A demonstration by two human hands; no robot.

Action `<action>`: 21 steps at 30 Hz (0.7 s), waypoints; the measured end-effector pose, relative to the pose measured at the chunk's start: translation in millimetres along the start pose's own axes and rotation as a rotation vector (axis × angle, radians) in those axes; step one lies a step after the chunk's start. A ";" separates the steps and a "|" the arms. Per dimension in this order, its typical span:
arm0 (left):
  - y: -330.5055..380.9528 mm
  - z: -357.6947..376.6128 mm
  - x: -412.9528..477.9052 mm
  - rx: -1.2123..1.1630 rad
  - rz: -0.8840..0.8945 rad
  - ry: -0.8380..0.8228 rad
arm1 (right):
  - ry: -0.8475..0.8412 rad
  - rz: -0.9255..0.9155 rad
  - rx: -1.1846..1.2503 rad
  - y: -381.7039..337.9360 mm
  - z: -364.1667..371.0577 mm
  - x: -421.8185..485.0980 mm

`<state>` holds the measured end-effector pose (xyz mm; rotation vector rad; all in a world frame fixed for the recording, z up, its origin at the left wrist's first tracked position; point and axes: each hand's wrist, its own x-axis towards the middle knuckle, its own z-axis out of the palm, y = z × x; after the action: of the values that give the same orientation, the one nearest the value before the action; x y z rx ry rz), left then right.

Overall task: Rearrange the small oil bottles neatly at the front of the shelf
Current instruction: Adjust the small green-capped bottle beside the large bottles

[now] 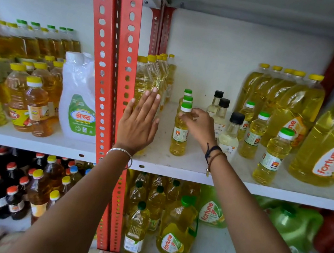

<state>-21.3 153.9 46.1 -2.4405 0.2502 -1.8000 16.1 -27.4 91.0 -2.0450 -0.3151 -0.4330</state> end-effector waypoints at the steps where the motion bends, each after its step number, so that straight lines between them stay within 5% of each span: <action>1: 0.3 0.0 -0.2 -0.003 0.000 -0.001 | 0.018 0.003 0.007 -1.2 -0.5 -1.4; 21: 1.5 -3.7 1.2 -0.007 0.004 -0.043 | 0.029 -0.078 0.051 -6.0 -0.7 -21.3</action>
<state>-24.6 152.3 48.1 -2.4784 0.2577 -1.7452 -5.5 -26.1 86.9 -1.9793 -0.3848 -0.4973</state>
